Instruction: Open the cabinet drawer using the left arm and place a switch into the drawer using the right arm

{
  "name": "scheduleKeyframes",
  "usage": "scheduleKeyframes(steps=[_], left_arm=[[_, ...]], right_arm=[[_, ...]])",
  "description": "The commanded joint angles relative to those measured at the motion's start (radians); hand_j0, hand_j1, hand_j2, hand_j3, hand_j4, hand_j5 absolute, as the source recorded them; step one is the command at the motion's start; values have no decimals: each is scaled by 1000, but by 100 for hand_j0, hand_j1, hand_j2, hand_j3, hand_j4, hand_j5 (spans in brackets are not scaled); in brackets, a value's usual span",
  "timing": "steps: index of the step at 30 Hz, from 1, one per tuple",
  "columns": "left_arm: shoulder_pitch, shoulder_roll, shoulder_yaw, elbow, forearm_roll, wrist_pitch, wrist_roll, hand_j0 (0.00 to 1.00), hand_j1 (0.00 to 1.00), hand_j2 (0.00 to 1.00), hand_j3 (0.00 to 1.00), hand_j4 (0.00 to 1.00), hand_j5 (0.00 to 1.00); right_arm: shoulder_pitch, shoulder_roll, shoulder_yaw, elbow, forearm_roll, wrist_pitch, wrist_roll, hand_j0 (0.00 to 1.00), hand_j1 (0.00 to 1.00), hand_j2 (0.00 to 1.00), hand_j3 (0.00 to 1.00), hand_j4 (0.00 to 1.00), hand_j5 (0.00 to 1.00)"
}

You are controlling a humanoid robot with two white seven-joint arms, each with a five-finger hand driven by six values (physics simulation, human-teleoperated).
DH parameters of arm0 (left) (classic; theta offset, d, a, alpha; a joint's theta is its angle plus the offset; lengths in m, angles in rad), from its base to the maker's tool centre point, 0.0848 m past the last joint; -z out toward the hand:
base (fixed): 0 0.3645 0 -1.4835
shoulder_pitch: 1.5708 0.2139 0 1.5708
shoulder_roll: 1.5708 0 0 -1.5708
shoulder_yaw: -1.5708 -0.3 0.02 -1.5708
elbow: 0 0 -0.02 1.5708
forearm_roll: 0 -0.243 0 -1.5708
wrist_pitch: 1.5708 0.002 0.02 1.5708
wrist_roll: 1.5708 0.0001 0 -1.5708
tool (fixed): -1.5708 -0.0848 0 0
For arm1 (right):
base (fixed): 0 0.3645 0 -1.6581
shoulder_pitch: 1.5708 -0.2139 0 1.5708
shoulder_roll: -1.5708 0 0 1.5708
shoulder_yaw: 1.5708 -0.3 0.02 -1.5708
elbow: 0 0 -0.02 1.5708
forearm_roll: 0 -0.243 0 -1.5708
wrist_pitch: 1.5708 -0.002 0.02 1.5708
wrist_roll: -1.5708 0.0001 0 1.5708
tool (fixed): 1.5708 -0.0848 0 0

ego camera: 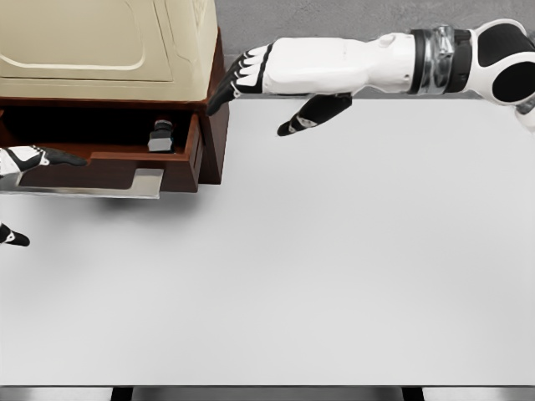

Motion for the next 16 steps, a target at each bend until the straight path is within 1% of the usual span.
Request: scheduleKeyframes(steps=[1, 2, 4, 6, 8, 11, 13, 14, 16], left_arm=[[-3, -31, 18, -4, 7, 2, 0, 100, 100, 100, 100, 100, 100], [-27, -55, 16, -4, 6, 2, 0, 100, 100, 100, 100, 100, 100], [-44, -80, 16, -4, 1, 2, -4, 100, 100, 100, 100, 100, 100], [-61, -117, 16, -4, -3, 2, -9, 100, 100, 100, 100, 100, 100], [-77, -163, 14, -4, -37, 2, -9, 100, 100, 100, 100, 100, 100], [-78, -210, 14, -4, -60, 2, -10, 100, 100, 100, 100, 100, 100], [-80, -226, 14, -4, -71, 2, -10, 100, 100, 100, 100, 100, 100], [-80, -230, 14, -4, -72, 2, -10, 100, 100, 100, 100, 100, 100], [-87, -232, 14, -4, -72, 2, -10, 100, 100, 100, 100, 100, 100]], right_arm=[[8, -202, 8, -52, -6, 2, -4, 100, 100, 100, 100, 100, 100], [32, -227, 9, -52, -7, 2, -2, 100, 100, 100, 100, 100, 100], [37, -231, 23, -50, -7, 2, -2, 100, 100, 100, 100, 100, 100], [34, -220, 34, -50, -6, 2, -1, 100, 100, 100, 100, 100, 100], [32, -219, 41, -50, -4, 2, -1, 100, 100, 100, 100, 100, 100], [34, -214, 63, -47, 16, 2, 4, 100, 100, 100, 100, 100, 100], [34, -202, 91, -47, 25, 2, 4, 100, 100, 100, 100, 100, 100], [34, -190, 89, -46, 31, 2, 4, 100, 100, 100, 100, 100, 100], [34, -187, 84, -46, 32, 2, 4, 100, 100, 100, 100, 100, 100]])
